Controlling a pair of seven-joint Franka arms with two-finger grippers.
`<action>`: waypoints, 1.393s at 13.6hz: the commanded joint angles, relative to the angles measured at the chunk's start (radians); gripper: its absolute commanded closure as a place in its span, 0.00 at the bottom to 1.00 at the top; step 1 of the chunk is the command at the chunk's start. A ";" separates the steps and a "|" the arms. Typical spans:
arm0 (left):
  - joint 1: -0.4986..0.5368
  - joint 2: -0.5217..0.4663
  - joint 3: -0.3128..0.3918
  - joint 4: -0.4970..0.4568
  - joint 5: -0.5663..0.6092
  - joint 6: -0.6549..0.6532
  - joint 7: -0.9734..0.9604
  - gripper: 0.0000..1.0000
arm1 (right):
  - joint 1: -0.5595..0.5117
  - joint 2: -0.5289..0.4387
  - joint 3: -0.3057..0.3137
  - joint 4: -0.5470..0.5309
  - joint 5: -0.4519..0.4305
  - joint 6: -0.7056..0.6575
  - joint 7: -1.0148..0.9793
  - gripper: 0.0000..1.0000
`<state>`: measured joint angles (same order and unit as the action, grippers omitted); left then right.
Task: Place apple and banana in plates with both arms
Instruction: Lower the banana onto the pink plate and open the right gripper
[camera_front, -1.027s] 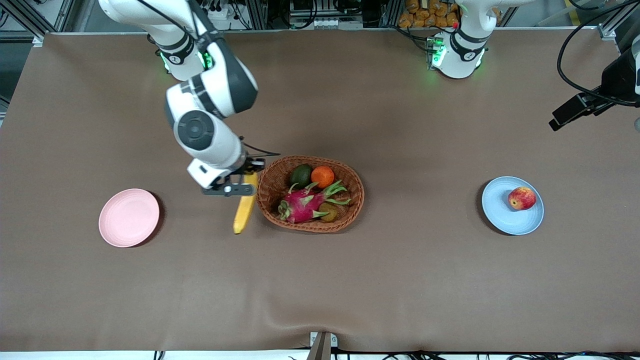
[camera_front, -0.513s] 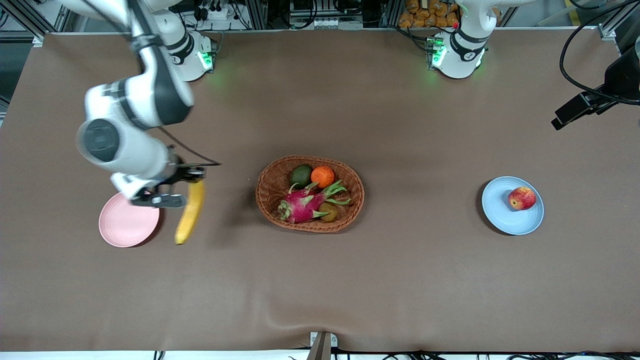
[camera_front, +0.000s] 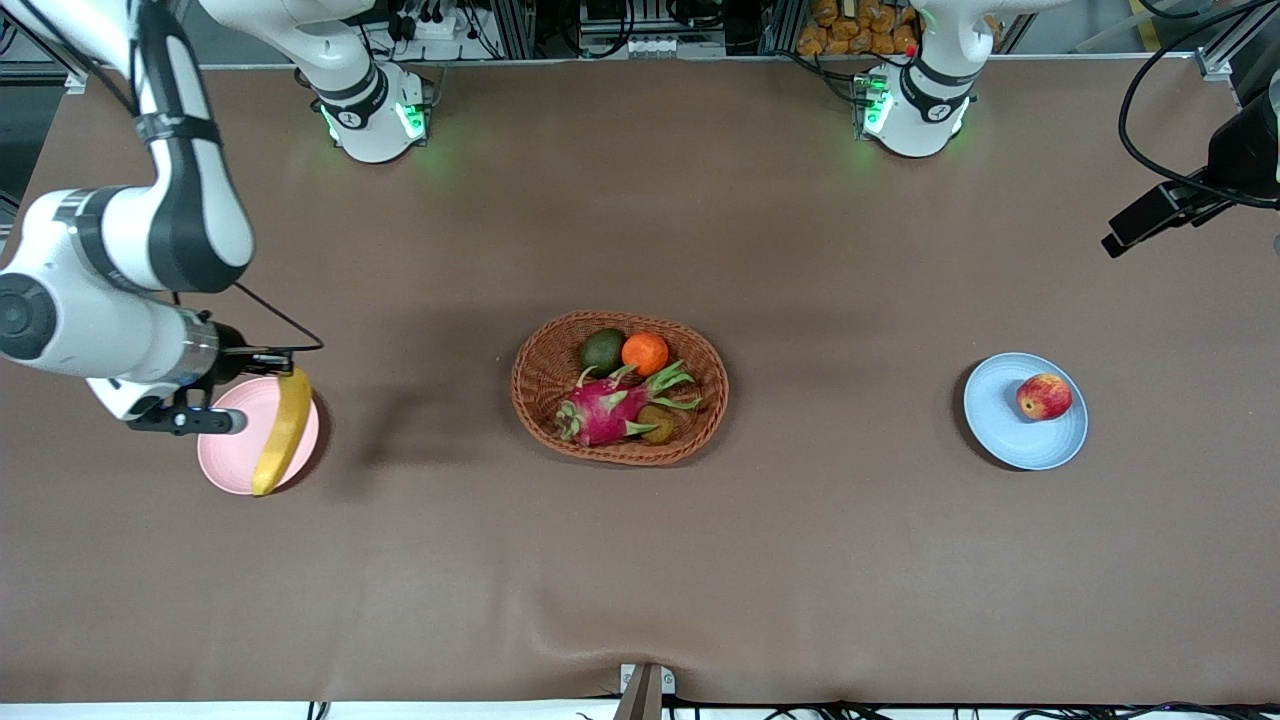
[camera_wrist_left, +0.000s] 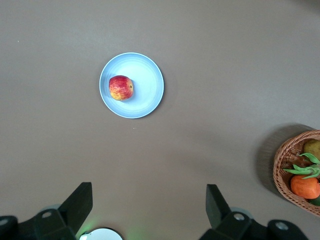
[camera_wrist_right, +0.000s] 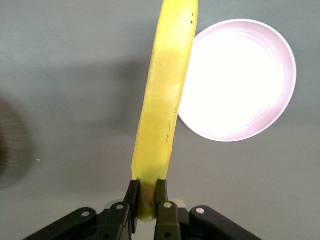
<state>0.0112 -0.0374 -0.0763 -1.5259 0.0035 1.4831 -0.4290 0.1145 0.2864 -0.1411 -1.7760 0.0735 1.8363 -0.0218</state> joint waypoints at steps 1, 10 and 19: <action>0.000 -0.021 0.004 -0.010 -0.019 -0.014 0.015 0.00 | -0.100 0.045 0.020 -0.006 -0.018 0.037 -0.136 1.00; 0.000 -0.022 0.003 -0.010 -0.017 -0.014 0.016 0.00 | -0.185 0.114 0.021 0.000 0.026 0.162 -0.299 0.00; 0.000 -0.022 0.007 -0.007 -0.017 -0.014 0.018 0.00 | -0.107 -0.038 0.025 0.039 0.023 0.135 -0.276 0.00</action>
<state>0.0107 -0.0385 -0.0769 -1.5256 0.0035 1.4823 -0.4290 -0.0086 0.3330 -0.1145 -1.7395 0.0853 1.9868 -0.3005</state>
